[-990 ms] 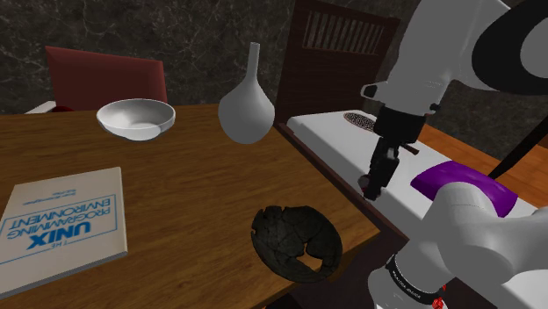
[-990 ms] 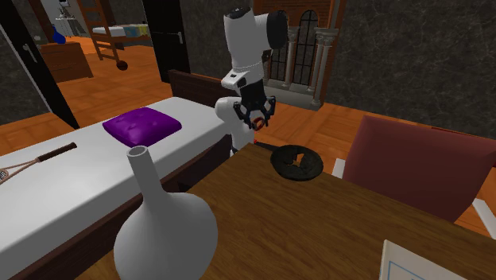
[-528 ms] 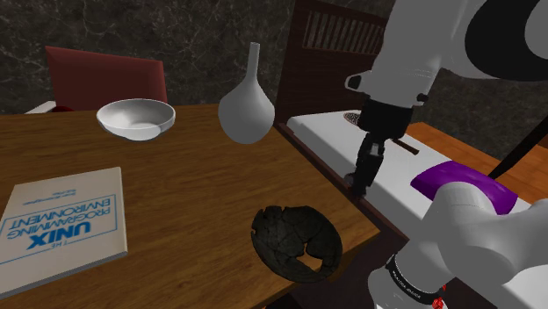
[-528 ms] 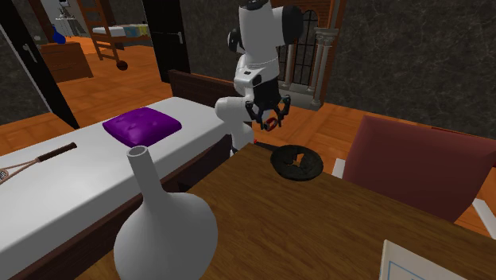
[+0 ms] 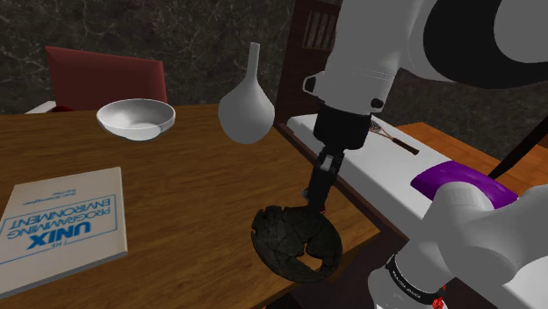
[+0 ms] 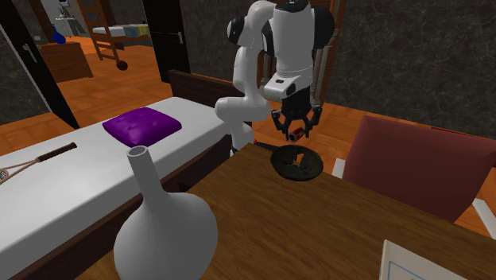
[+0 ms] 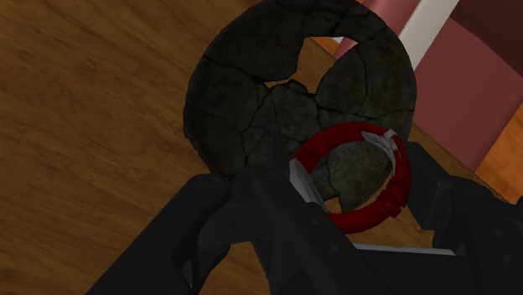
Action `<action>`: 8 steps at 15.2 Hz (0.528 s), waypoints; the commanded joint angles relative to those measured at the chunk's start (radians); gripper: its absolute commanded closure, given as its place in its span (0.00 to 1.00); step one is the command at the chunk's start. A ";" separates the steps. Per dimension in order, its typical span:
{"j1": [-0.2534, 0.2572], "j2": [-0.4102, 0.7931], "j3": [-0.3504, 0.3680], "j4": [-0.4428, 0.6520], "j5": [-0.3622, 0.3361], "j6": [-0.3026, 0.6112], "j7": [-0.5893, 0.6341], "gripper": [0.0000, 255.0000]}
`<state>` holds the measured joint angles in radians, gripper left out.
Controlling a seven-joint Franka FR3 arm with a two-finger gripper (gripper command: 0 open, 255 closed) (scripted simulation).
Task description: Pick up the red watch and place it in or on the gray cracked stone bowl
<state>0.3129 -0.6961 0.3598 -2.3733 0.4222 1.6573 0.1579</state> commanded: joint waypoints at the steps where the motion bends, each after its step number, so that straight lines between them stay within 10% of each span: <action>1: -0.001 0.028 0.019 -0.001 0.007 0.033 0.006 1.00; 8: 0.005 0.031 0.040 -0.090 0.027 0.124 -0.014 1.00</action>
<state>0.3160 -0.6651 0.3966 -2.4521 0.4463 1.7695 0.1454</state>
